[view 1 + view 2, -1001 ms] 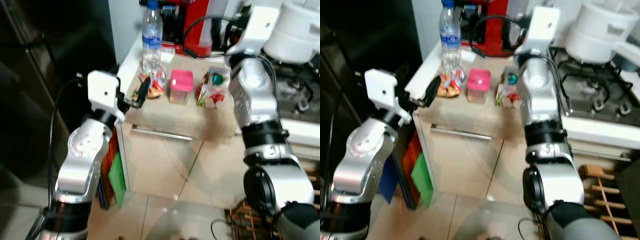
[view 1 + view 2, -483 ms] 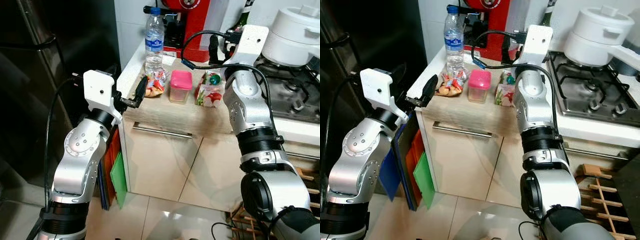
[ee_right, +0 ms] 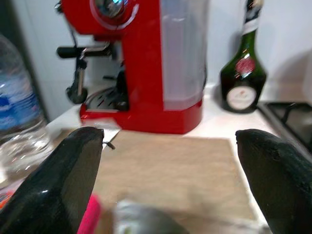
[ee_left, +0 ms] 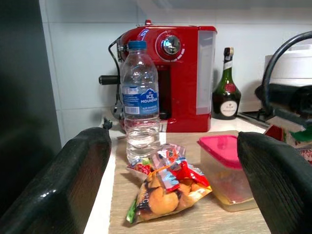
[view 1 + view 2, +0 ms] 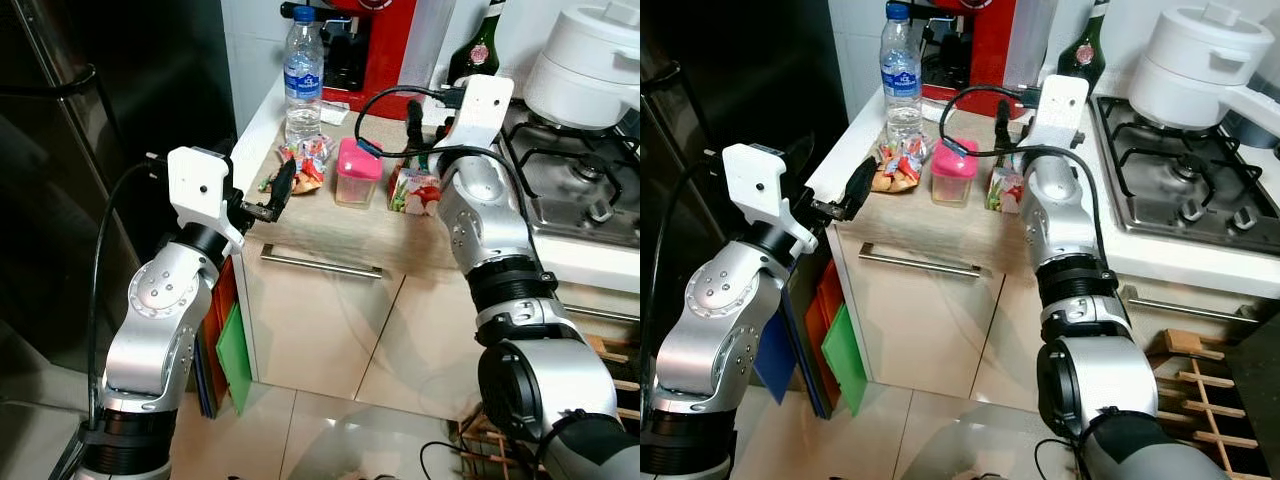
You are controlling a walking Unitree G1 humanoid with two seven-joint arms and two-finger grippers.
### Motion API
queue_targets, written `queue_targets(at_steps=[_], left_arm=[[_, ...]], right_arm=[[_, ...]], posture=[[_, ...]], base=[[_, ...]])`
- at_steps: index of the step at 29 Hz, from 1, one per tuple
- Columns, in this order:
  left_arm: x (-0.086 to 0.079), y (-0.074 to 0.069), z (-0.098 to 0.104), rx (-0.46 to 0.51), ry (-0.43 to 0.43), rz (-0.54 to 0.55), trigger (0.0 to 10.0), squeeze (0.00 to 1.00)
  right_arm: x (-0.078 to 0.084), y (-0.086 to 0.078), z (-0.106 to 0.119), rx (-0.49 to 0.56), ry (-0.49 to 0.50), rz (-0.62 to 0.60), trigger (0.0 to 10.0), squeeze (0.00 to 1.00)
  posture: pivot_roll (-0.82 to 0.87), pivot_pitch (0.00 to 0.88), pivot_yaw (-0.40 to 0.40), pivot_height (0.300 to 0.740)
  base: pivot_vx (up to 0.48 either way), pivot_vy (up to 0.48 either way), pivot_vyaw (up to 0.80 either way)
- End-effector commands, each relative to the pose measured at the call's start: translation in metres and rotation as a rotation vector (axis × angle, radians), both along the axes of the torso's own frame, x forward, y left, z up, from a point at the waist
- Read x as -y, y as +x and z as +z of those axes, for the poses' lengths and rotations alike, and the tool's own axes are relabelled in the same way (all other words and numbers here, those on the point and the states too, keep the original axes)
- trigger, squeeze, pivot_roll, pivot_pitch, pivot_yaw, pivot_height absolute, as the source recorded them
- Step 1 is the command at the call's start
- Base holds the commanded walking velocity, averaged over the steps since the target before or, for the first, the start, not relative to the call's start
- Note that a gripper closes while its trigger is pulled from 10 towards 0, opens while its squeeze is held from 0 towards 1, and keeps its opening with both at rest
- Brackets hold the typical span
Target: Restocking fridge
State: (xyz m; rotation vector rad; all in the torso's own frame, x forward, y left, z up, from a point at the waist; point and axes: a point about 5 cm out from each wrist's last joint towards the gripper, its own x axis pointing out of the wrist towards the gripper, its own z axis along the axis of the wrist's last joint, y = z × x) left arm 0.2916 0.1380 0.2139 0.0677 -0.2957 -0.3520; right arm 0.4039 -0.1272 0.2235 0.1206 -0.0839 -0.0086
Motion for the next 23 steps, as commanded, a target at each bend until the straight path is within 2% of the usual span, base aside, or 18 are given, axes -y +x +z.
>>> queue_targets(at_steps=[1,8,12,18,23], left_arm=[[0.001,-0.002,0.004,0.012,0.006,-0.013,10.0,0.00],[0.001,-0.002,0.004,0.010,0.010,-0.018,10.0,0.00],[0.002,-0.002,0.003,0.007,0.010,-0.019,10.0,0.00],[0.002,-0.002,0.002,0.004,0.009,-0.019,10.0,0.00],[0.002,-0.002,0.002,0.002,0.007,-0.014,10.0,0.00]], right_arm=[[0.000,0.000,0.006,0.007,0.025,-0.004,10.0,0.00],[-0.001,0.000,-0.002,-0.053,0.064,-0.015,10.0,0.00],[0.002,-0.001,-0.003,-0.071,0.036,-0.052,10.0,0.00],[0.004,-0.001,-0.003,-0.075,0.031,-0.069,10.0,0.00],[0.003,0.000,0.006,-0.035,-0.008,-0.065,10.0,0.00]], posture=[[0.05,0.000,-0.032,0.740],[0.04,0.000,-0.035,0.740],[0.04,0.000,-0.037,0.740],[0.04,0.000,-0.040,0.740],[0.04,0.000,-0.043,0.740]], base=[[0.000,0.000,0.00],[0.000,0.000,0.00],[0.000,0.000,0.00],[0.000,0.000,0.00],[0.000,0.000,0.00]])
